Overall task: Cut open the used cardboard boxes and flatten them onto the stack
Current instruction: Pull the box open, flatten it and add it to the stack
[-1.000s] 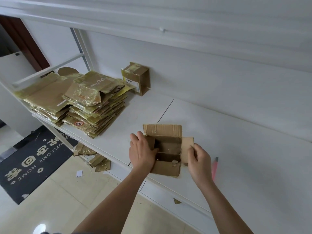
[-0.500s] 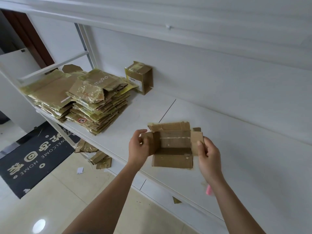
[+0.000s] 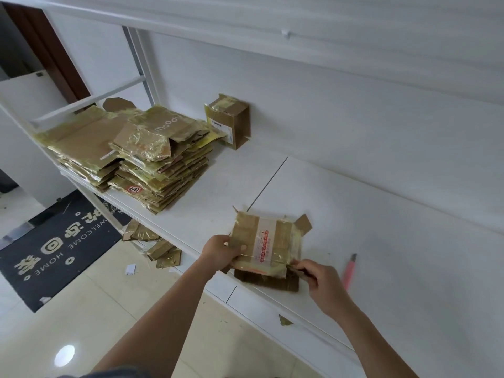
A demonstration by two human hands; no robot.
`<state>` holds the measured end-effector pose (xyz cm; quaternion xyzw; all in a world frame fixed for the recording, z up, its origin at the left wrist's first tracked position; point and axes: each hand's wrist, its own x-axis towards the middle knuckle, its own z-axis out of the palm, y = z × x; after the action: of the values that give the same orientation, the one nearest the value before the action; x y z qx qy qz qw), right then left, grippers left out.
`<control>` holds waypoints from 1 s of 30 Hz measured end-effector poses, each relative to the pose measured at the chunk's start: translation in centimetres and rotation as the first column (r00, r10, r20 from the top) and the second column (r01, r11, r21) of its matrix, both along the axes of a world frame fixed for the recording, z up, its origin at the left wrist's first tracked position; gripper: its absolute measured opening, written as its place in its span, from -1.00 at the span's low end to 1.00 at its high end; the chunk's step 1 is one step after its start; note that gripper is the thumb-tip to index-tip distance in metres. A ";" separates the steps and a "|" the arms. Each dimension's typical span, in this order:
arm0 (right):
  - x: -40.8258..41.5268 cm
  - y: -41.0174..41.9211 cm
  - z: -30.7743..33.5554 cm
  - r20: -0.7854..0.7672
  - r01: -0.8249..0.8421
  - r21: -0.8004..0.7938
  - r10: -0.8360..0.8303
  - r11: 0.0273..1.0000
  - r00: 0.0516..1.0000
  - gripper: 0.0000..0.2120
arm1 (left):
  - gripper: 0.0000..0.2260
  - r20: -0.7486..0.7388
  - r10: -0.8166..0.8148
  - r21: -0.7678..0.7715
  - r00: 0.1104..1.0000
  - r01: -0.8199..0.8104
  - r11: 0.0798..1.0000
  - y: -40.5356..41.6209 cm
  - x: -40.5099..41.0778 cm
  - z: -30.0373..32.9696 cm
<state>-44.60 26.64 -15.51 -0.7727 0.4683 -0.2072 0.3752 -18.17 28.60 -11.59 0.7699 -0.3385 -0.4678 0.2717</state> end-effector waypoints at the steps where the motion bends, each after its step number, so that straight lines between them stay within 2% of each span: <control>1: 0.0 -0.1 0.1 0.016 0.008 0.043 -0.008 0.999 1.000 -0.52 | -0.69 0.008 -0.007 0.007 1.000 0.006 1.000 -0.1 -0.2 -0.1; 4: -0.1 -0.5 1.0 0.084 0.039 0.249 -0.061 0.968 0.995 -0.50 | -0.79 0.014 0.058 -0.002 0.998 -0.058 0.998 -0.1 -0.3 -0.5; 6: 0.2 -0.8 1.6 0.133 0.084 0.283 -0.125 0.955 0.983 -0.57 | -0.83 -0.047 0.105 -0.022 0.993 -0.106 0.994 0.0 0.0 -0.7; 9: 1.1 -1.2 1.7 0.159 0.177 0.106 -0.192 0.979 0.968 -0.58 | -0.90 -0.179 0.173 -0.073 0.969 -0.188 0.979 0.3 -0.1 -0.7; 12: 2.0 -1.6 1.4 0.122 0.259 0.009 -0.258 0.966 0.959 -0.39 | -0.89 -0.146 0.179 -0.092 0.973 -0.194 0.977 0.1 -0.2 -0.5; 14: 2.1 -2.2 1.1 -0.027 0.246 -0.041 -0.247 0.968 0.969 -0.42 | -0.90 -0.092 0.132 -0.076 0.987 -0.139 0.987 -0.3 0.1 -0.4; 16: 2.1 -2.7 0.5 -0.256 0.148 -0.049 -0.156 0.988 0.954 -0.45 | -0.91 0.031 0.049 -0.064 0.998 -0.047 0.997 -0.7 0.6 -0.5; 18: 2.4 -2.9 0.0 -0.477 0.024 -0.029 -0.035 0.999 0.878 -0.44 | -0.83 0.262 -0.057 0.002 0.963 0.059 0.998 -0.8 0.8 -0.8; 19: 2.6 -3.0 -0.3 -0.564 -0.025 -0.016 0.011 1.000 0.826 -0.44 | -0.75 0.442 -0.128 0.061 0.888 0.113 0.992 -0.8 0.8 -1.2; 20: 2.9 -3.0 -0.6 -0.627 -0.053 -0.003 0.040 0.999 0.778 -0.44 | -0.63 0.608 -0.190 0.097 0.771 0.165 0.982 -0.7 0.6 -1.6; 21: 3.3 -3.1 -0.8 -0.670 -0.067 -0.004 0.047 0.998 0.740 -0.44 | -0.54 0.716 -0.222 0.088 0.661 0.230 0.969 -0.7 0.3 -1.9; 22: 3.7 -3.2 -0.8 -0.701 -0.080 -0.025 0.040 0.996 0.712 -0.45 | -0.50 0.758 -0.240 0.051 0.607 0.312 0.949 -0.8 -0.2 -2.2; 24: 4.4 -3.6 -0.8 -0.718 -0.131 -0.109 0.013 0.985 0.696 -0.47 | -0.51 0.705 -0.376 0.040 0.601 0.496 0.867 -1.0 -1.2 -2.9; 26: 4.8 -4.1 -1.2 -0.673 -0.190 -0.133 0.052 0.973 0.738 -0.43 | -0.44 0.556 -0.558 0.134 0.616 0.596 0.792 -0.8 -1.9 -4.2; 28: 4.5 -4.4 -1.9 -0.649 -0.231 -0.008 0.170 0.973 0.742 -0.32 | -0.39 0.450 -0.641 0.211 0.622 0.623 0.753 0.0 -2.0 -5.6; 30: 4.1 -4.7 -2.6 -0.688 -0.243 0.143 0.273 0.959 0.673 -0.34 | -0.34 0.456 -0.661 0.237 0.595 0.635 0.735 0.6 -1.9 -6.7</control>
<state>-40.53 21.98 -18.09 -0.8438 0.4655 0.1656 0.2097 -20.08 29.19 -18.29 0.6954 -0.6422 -0.3204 -0.0362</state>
